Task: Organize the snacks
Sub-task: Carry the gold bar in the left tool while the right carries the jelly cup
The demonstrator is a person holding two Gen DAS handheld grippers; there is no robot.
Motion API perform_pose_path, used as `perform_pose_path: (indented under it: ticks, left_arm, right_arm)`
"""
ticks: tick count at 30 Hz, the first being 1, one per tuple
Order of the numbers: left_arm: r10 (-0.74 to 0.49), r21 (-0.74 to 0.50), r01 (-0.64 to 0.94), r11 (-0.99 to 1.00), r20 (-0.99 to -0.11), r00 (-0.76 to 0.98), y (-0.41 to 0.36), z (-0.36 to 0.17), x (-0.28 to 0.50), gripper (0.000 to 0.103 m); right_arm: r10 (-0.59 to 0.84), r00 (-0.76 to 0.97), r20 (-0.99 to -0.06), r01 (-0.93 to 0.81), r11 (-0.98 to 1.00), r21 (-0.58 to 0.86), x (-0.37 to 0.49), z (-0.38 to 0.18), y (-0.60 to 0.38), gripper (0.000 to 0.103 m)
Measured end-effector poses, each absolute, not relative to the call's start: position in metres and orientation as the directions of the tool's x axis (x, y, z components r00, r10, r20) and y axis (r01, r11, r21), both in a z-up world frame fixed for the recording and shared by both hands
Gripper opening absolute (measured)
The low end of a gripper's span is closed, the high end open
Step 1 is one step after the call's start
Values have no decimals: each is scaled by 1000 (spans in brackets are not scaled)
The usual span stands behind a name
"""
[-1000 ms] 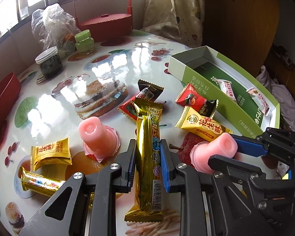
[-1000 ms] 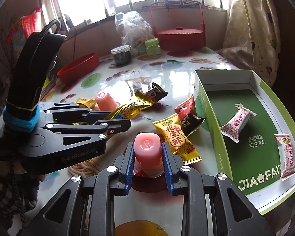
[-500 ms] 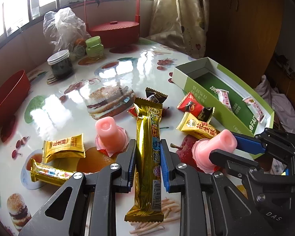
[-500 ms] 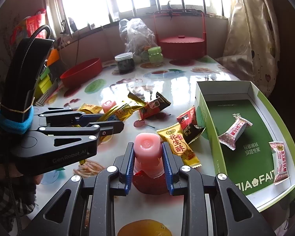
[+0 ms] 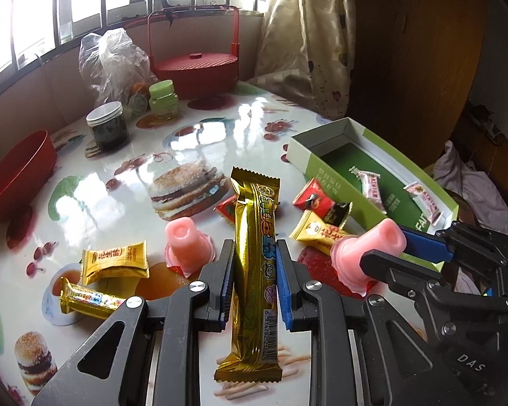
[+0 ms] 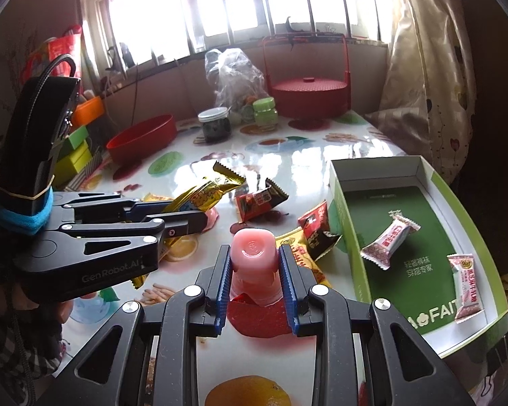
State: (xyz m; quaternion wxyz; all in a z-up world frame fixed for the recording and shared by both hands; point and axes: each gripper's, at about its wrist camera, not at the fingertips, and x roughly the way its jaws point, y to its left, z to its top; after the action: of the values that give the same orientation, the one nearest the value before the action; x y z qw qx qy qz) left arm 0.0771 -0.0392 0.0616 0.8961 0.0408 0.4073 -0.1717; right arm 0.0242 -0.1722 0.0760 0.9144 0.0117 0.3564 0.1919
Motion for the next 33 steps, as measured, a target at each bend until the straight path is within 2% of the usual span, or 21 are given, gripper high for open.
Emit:
perform_pose_path:
  ticks: [20,33]
  left_arm:
    - [-350,-126,382,916,-717,603,-74,80,87,24]
    - [-405,-179,413,893,-718,566,-112,82,101,24]
  right_arm:
    - [284,741,-609,-232,959,165,21,96,-223,26]
    - [204,754,-625,-130,978,162,24,89,-266,26]
